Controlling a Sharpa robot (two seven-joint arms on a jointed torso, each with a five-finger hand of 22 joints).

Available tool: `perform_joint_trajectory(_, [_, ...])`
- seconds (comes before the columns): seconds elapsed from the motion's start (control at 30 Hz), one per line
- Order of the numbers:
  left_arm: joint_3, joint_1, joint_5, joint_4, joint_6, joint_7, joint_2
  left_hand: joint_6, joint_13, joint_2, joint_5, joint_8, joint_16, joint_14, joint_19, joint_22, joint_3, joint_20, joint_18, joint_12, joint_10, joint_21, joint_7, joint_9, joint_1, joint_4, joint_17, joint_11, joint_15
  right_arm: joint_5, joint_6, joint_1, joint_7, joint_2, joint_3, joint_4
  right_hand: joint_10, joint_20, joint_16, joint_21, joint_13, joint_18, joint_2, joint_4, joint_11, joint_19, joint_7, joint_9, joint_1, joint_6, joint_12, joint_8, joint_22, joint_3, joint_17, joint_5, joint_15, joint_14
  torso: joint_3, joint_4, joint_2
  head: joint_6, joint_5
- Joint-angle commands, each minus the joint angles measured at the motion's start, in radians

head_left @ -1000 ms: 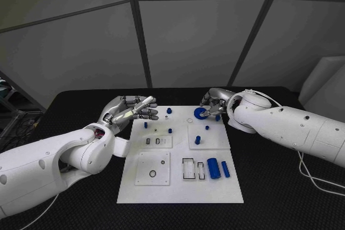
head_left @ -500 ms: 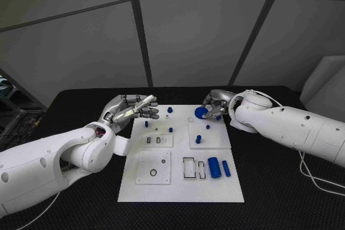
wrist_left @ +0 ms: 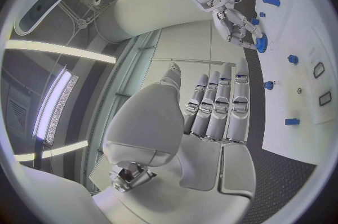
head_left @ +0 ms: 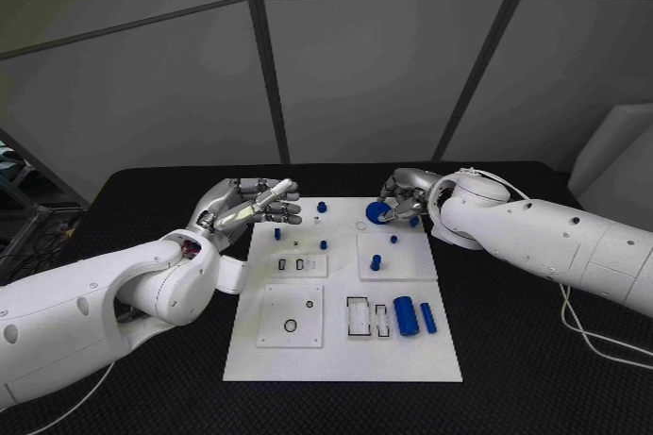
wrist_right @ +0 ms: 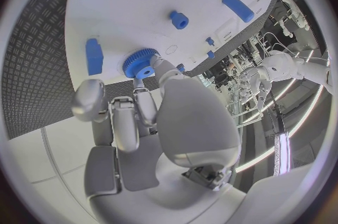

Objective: Assemble the parts on the task board

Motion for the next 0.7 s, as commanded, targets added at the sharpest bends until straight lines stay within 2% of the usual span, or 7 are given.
perform_joint_trajectory(0.03, [0.001, 0.001, -0.001, 0.001, 0.011, 0.009, 0.001, 0.006, -0.001, 0.007, -0.004, -0.007, -0.004, -0.003, -0.005, -0.002, -0.004, 0.004, 0.013, -0.006, 0.002, -0.006, 0.009, -0.001, 0.002, -0.002, 0.002, 0.004, 0.001, -0.037, 0.008, -0.003, -0.002, 0.002, -0.003, -0.003, 0.014, 0.000, 0.009, 0.008, 0.016, -0.010, 0.021, -0.003, -0.002, 0.010, 0.000, 0.004, 0.007, 0.023, 0.014, 0.015, 0.005, 0.007, 0.135, -0.010, 0.006, 0.081, -0.0001, -0.0002, 0.000, -0.002, 0.001])
perform_joint_trajectory(0.13, [0.001, 0.001, -0.001, 0.000, 0.013, 0.008, 0.001, 0.006, -0.001, 0.007, -0.004, -0.007, -0.004, -0.003, -0.005, -0.002, -0.004, 0.004, 0.013, -0.006, 0.002, -0.006, 0.009, -0.001, 0.002, -0.002, 0.002, 0.004, 0.001, -0.055, -0.001, -0.003, -0.005, 0.001, -0.003, -0.003, 0.016, -0.001, 0.010, 0.012, 0.024, -0.011, 0.033, -0.013, -0.004, 0.012, -0.002, 0.004, 0.020, 0.037, 0.020, 0.022, 0.010, 0.022, 0.139, -0.062, 0.005, 0.081, 0.0002, -0.0003, 0.000, -0.003, 0.002])
perform_joint_trajectory(0.2, [0.001, 0.001, -0.001, 0.000, 0.013, 0.008, 0.001, 0.006, -0.001, 0.007, -0.004, -0.007, -0.004, -0.003, -0.005, -0.002, -0.004, 0.004, 0.013, -0.006, 0.002, -0.006, 0.009, -0.001, 0.002, -0.002, 0.002, 0.004, 0.001, -0.069, -0.011, -0.003, -0.005, 0.000, -0.003, -0.003, 0.019, -0.002, 0.011, 0.013, 0.029, -0.011, 0.038, -0.019, -0.005, 0.013, -0.003, 0.003, 0.028, 0.043, 0.024, 0.025, 0.013, 0.032, 0.141, -0.072, 0.004, 0.081, 0.0004, -0.0006, -0.001, -0.004, 0.002])
perform_joint_trajectory(0.47, [0.001, 0.001, -0.001, 0.000, 0.015, 0.007, 0.000, 0.006, -0.001, 0.007, -0.004, -0.007, -0.004, -0.003, -0.005, -0.002, -0.004, 0.005, 0.013, -0.006, 0.002, -0.007, 0.009, -0.001, 0.003, -0.002, 0.002, 0.005, 0.001, -0.119, -0.075, -0.004, 0.011, -0.002, -0.003, 0.011, 0.038, -0.005, 0.016, 0.024, 0.058, -0.015, 0.045, -0.038, -0.010, 0.022, -0.010, 0.003, 0.040, 0.073, 0.047, 0.037, 0.033, 0.061, 0.154, -0.054, 0.000, 0.084, 0.0009, -0.0007, 0.000, -0.003, 0.003])
perform_joint_trajectory(0.7, [0.001, 0.001, -0.001, -0.001, 0.016, 0.007, -0.001, 0.006, -0.001, 0.008, -0.004, -0.007, -0.005, -0.003, -0.005, -0.002, -0.005, 0.005, 0.013, -0.007, 0.002, -0.007, 0.009, -0.001, 0.003, -0.003, 0.003, 0.005, 0.001, -0.160, -0.145, -0.008, 0.020, -0.015, -0.003, 0.060, 0.049, -0.007, 0.019, 0.031, 0.075, -0.017, 0.036, -0.043, -0.011, 0.027, -0.011, 0.000, 0.033, 0.080, 0.060, 0.035, 0.045, 0.071, 0.161, -0.035, -0.002, 0.085, 0.0011, -0.0009, 0.000, -0.001, 0.005])
